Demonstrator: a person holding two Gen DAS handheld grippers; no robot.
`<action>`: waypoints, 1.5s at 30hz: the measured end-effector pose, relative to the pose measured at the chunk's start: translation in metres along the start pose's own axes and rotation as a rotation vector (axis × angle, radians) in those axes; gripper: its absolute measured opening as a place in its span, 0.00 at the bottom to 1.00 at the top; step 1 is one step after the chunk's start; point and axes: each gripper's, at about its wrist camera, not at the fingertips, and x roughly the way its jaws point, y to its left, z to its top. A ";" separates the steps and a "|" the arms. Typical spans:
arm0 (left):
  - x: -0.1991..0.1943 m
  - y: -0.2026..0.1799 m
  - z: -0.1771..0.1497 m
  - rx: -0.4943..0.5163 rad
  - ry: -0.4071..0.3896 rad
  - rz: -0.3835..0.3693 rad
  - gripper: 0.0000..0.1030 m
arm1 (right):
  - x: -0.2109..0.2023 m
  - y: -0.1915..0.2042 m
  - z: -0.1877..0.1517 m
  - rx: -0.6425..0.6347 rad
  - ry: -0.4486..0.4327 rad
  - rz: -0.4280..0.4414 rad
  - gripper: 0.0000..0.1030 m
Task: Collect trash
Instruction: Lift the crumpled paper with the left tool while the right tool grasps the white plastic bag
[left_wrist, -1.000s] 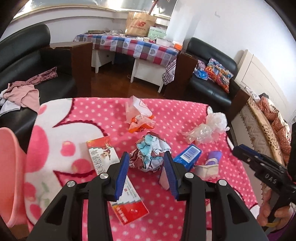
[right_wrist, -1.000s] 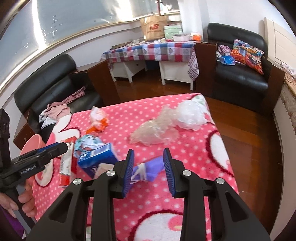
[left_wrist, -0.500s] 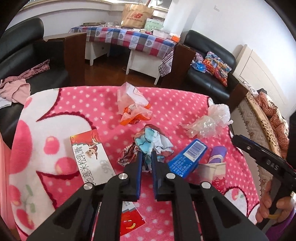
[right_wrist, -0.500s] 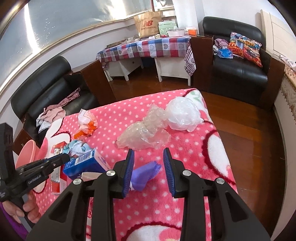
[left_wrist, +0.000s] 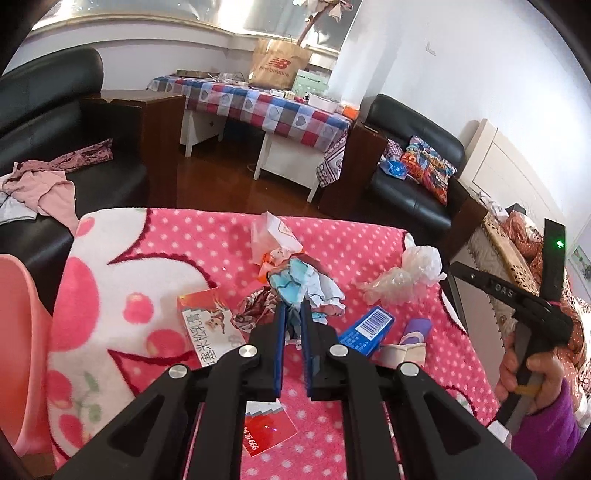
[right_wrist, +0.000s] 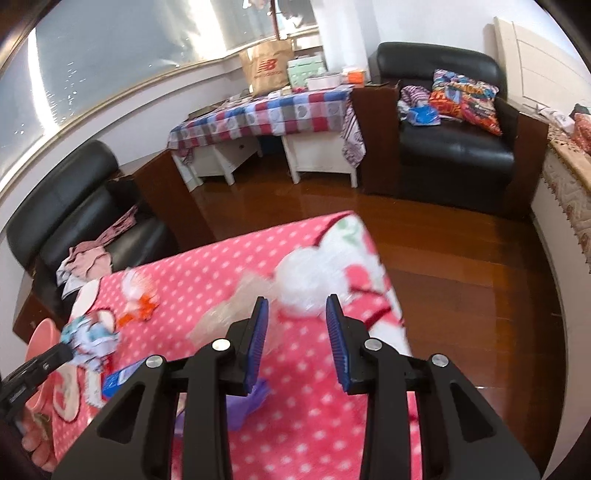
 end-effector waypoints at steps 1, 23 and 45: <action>-0.001 0.000 0.000 -0.001 -0.001 0.001 0.07 | 0.005 -0.004 0.004 0.008 0.002 -0.010 0.32; -0.013 -0.002 -0.005 -0.014 -0.014 0.020 0.07 | 0.036 -0.010 0.008 -0.001 0.039 0.084 0.07; -0.101 0.004 -0.010 -0.030 -0.206 0.097 0.07 | -0.094 0.105 -0.005 -0.193 -0.169 0.264 0.07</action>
